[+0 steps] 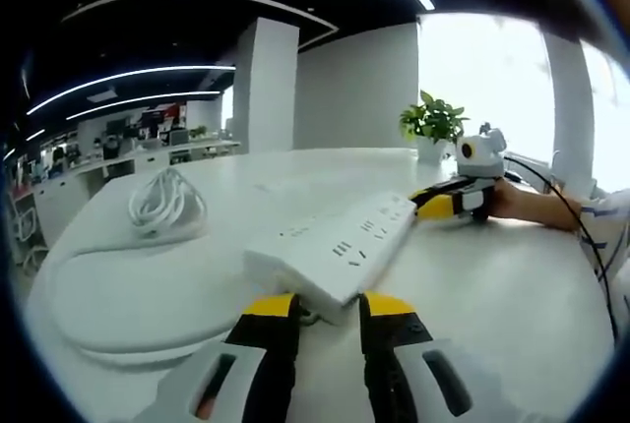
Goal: Straighten the power strip on the desk, plug the charger into it
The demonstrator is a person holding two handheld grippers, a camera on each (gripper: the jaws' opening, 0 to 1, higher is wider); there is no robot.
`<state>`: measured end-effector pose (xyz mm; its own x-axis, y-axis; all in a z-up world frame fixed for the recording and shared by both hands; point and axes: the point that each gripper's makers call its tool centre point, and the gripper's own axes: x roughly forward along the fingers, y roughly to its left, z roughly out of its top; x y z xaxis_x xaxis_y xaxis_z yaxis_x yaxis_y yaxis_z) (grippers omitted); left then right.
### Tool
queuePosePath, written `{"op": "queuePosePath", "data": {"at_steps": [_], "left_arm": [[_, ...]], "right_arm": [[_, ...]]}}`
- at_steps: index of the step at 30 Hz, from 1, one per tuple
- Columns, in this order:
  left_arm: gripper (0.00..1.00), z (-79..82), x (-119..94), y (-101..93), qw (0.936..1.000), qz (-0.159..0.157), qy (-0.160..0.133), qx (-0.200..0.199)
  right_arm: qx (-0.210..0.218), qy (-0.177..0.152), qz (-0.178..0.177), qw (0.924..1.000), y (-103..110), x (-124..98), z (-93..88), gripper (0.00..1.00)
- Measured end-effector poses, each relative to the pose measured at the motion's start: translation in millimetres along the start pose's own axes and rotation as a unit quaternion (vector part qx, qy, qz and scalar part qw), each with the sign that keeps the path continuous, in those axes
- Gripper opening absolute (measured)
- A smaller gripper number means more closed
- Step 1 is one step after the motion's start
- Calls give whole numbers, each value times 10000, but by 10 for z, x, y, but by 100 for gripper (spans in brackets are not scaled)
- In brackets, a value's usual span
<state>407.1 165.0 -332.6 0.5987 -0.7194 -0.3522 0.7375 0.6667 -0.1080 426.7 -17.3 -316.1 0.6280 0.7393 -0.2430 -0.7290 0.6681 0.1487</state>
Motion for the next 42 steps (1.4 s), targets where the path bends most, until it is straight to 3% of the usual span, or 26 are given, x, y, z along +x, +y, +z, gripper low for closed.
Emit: {"op": "queuePosePath", "data": {"at_steps": [16, 42], "left_arm": [[24, -40, -58, -62, 9998, -9, 81, 190], [23, -122, -154, -339, 9984, -457, 173, 287]], "right_arm": [[54, 12, -16, 10000, 144, -101, -68, 21], [250, 190, -24, 9995, 316, -392, -157, 19]]}}
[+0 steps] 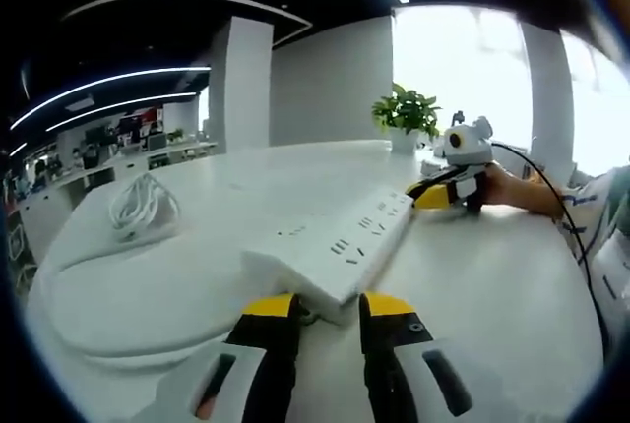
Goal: Straighten the power strip on the desk, plug the charger into it
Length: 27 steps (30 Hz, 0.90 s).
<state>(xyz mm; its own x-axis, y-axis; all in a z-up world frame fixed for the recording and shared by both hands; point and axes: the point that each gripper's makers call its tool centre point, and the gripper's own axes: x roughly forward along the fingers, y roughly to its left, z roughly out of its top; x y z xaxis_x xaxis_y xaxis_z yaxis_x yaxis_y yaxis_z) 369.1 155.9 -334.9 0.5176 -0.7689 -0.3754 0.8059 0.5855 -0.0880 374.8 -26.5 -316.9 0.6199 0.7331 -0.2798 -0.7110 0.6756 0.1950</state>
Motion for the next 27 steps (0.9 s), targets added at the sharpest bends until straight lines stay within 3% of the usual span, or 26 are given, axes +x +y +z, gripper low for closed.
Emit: {"op": "queuePosePath", "data": {"at_steps": [11, 27], "left_arm": [[23, 45, 34, -75, 9996, -268, -26, -89], [23, 51, 65, -211, 9990, -455, -23, 13]], "right_arm": [[-627, 338, -62, 9974, -11, -117, -37, 19], [-1114, 662, -101, 9915, -44, -235, -71, 18]]}}
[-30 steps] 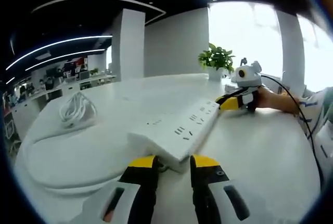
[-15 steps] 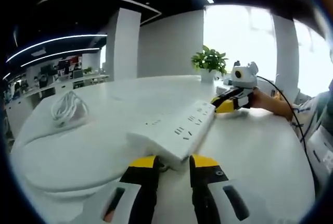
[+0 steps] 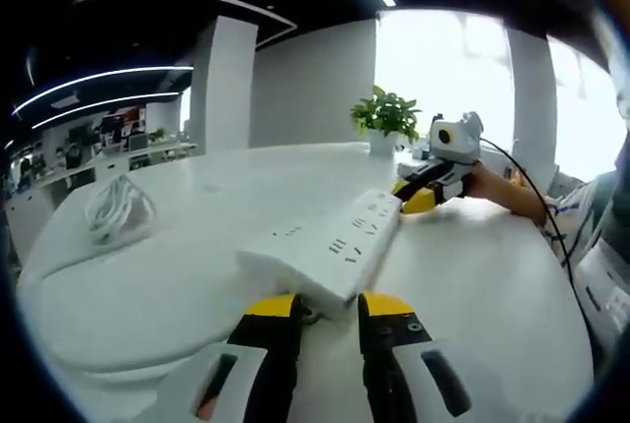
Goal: Straighten the power strip on the desk, plug the charger into it
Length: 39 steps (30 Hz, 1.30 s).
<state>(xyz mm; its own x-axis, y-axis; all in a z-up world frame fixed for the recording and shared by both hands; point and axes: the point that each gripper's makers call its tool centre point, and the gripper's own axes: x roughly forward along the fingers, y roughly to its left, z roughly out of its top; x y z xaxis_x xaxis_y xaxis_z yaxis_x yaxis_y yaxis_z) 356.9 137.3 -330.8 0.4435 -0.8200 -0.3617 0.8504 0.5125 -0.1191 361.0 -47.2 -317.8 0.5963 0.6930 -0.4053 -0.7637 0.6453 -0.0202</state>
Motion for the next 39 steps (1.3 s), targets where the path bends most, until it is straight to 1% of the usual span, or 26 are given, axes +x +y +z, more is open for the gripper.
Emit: {"op": "queuePosePath", "data": {"at_steps": [5, 6, 7, 10, 12, 14, 19, 22, 25, 27, 28, 30, 32, 33, 34, 36, 37, 38, 39], "left_arm": [[23, 4, 15, -33, 10000, -41, 10, 37], [23, 4, 17, -40, 10000, -48, 13, 47], [23, 0, 20, -53, 10000, -57, 18, 62], [23, -6, 26, -82, 9999, -89, 26, 85], [23, -9, 30, -98, 9999, -105, 27, 86], [23, -13, 32, -111, 9999, -117, 36, 113], [23, -20, 29, -134, 9997, -157, 55, 161], [22, -22, 29, -138, 9997, -165, 59, 181], [22, -17, 30, -133, 9998, -191, 34, 63], [22, -9, 45, -149, 9998, -218, 7, -47], [22, -6, 54, -156, 9997, -221, -5, -84], [22, -4, 69, -180, 9997, -212, -7, -73], [22, -13, 65, -179, 9997, -172, 51, 176], [22, -12, 66, -188, 9997, -169, 54, 192], [23, -13, 65, -183, 9996, -163, 62, 209], [23, -11, 63, -182, 9995, -160, 75, 257], [23, -10, 63, -182, 9995, -157, 75, 263], [23, -6, 61, -182, 9995, -152, 68, 276], [22, 1, 59, -180, 9995, -147, 56, 282]], "right_arm": [[-122, 106, 14, 9999, -5, -38, -19, 18], [-81, 129, 31, 9999, -9, -50, -23, 18], [-11, 145, 79, 9999, -9, -64, -28, 17], [454, 162, 290, 9984, 3, -100, -37, 17], [554, 166, 339, 9977, -14, -113, -42, 17], [550, 175, 360, 9977, 4, -116, -46, 17], [381, 301, 390, 9981, 50, -141, -66, 17], [377, 322, 411, 9979, 61, -142, -75, 17], [411, 328, 433, 9977, 49, -144, -76, 17], [303, 342, 378, 9982, 17, -164, -65, 16], [234, 276, 311, 9989, -10, -187, -30, 15], [159, -133, 108, 9997, -93, -253, 133, 10], [186, -391, 3, 9991, -154, -363, 261, 10], [156, -479, -103, 9987, -208, -424, 309, 11], [83, -599, -350, 9976, -324, -521, 374, 11], [-25, -803, -656, 9946, -469, -681, 470, 11], [-47, -908, -778, 9928, -534, -769, 514, 11], [-72, -995, -828, 9916, -568, -828, 540, 11], [-13, -1091, -962, 9894, -638, -922, 569, 11]]}}
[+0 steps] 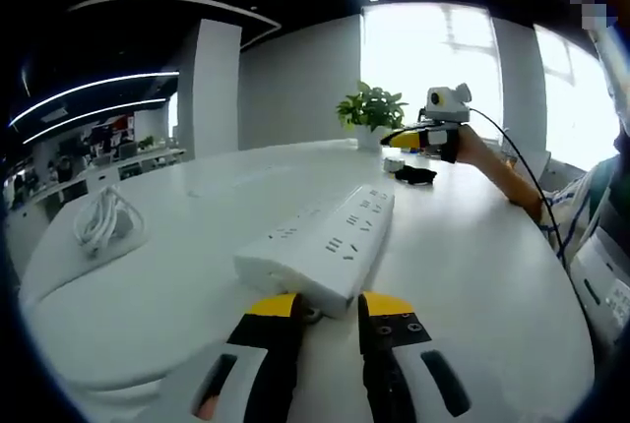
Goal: Straighten the power strip on the desk, plug the charger into it
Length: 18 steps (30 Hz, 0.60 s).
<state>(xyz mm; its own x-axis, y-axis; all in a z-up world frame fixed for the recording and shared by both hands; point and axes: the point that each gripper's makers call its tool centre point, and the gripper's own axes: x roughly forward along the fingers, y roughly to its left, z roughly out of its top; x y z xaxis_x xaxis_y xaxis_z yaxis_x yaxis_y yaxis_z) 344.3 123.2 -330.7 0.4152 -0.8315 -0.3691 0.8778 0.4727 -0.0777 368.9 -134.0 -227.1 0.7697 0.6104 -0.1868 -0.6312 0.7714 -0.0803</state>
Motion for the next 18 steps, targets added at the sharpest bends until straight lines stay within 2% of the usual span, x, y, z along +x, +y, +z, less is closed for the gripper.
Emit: {"op": "queuePosePath", "data": {"at_steps": [3, 6, 8, 10, 12, 18], "left_arm": [[22, 35, -13, 9, 10000, 0, -75, -58], [22, 79, -25, 22, 9998, 18, -170, -102], [22, 107, -38, 21, 9996, 23, -239, -139], [22, 132, -51, 25, 9994, 27, -293, -168], [22, 148, -60, 26, 9993, 29, -317, -174], [22, 167, -68, -5, 9992, 29, -363, -145]], "right_arm": [[-57, -229, -441, 9987, -292, -184, 119, 11], [-37, -254, -846, 9961, -561, -345, 104, 11], [-49, -191, -1079, 9940, -732, -439, 55, 11], [-215, 57, -1299, 9913, -873, -528, -17, 11], [-358, 150, -1542, 9873, -965, -611, -48, 12], [-432, 450, -2124, 9752, -1150, -812, -105, 12]]}}
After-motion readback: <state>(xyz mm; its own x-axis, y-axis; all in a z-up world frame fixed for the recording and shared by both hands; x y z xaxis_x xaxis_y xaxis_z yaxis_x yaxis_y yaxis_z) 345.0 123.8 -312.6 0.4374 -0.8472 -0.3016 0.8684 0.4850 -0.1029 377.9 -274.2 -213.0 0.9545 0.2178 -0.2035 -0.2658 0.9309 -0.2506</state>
